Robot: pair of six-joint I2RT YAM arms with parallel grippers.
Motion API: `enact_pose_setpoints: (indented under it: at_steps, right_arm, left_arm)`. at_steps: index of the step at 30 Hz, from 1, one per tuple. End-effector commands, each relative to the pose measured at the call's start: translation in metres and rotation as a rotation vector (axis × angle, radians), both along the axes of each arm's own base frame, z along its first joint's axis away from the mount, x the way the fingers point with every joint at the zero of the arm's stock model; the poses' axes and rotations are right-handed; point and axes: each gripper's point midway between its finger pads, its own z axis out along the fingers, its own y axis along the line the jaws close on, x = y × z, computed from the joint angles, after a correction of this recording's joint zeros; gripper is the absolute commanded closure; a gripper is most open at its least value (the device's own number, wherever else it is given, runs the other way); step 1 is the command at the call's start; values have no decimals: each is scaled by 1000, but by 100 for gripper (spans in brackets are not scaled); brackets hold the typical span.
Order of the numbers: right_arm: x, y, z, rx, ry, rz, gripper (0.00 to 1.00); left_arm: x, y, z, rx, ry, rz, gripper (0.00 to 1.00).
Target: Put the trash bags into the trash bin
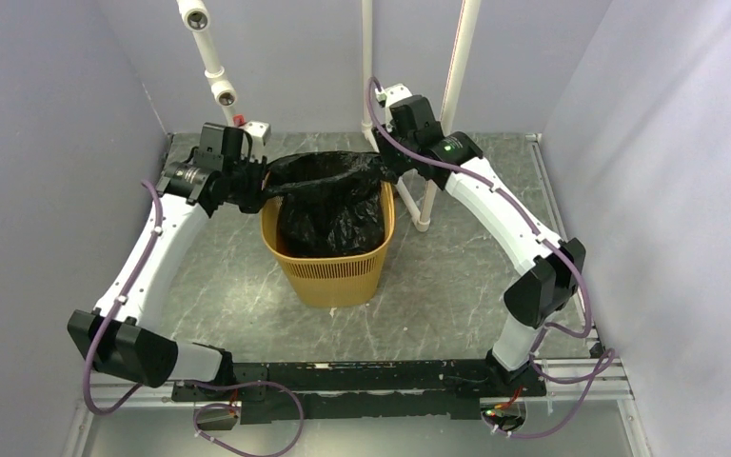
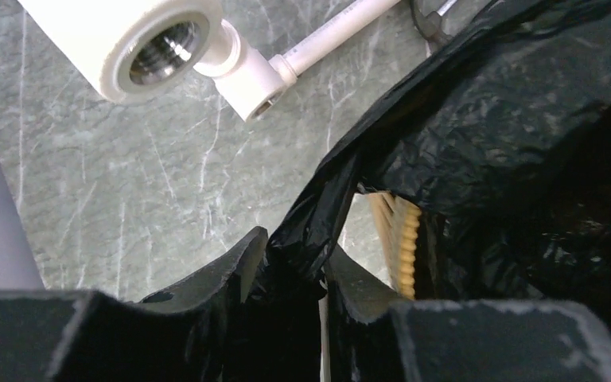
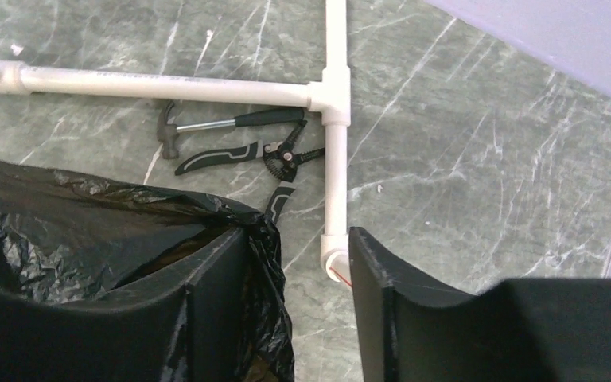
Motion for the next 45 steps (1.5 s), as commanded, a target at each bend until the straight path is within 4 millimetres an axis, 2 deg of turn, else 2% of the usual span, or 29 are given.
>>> enact_pose_setpoints:
  at_steps: [1,6,11,17,26,31,34,37,41,45]
  right_arm:
    - [-16,7,49,100,-71,64,43]
    - [-22,12,66,137,-83,96,33]
    - [-36,20,70,178,-44,156,30]
    - [-63,21,48,209,52,205,32]
    - [-111,9,25,346,110,189,41]
    - [-139,-5,9,414,133,146,41]
    - [-163,1,12,490,164,218,41]
    - [-178,0,7,533,200,215,42]
    - [-188,-4,-6,565,220,200,42]
    - [-184,-10,-27,529,246,148,42]
  left_arm:
    - [-15,-7,9,-81,-3,8,64]
    - [-20,-6,15,-102,-19,22,59]
    - [-26,-8,14,-102,-8,-11,57]
    - [-32,-21,10,-142,-4,-90,57]
    - [-38,-44,7,-222,-17,-226,62]
    - [-30,-50,9,-240,-37,-245,63]
    - [-23,-57,16,-266,-46,-261,63]
    - [-16,-59,19,-271,-49,-252,64]
    - [-15,-60,2,-273,11,-236,68]
    - [-15,-61,-7,-286,22,-220,70]
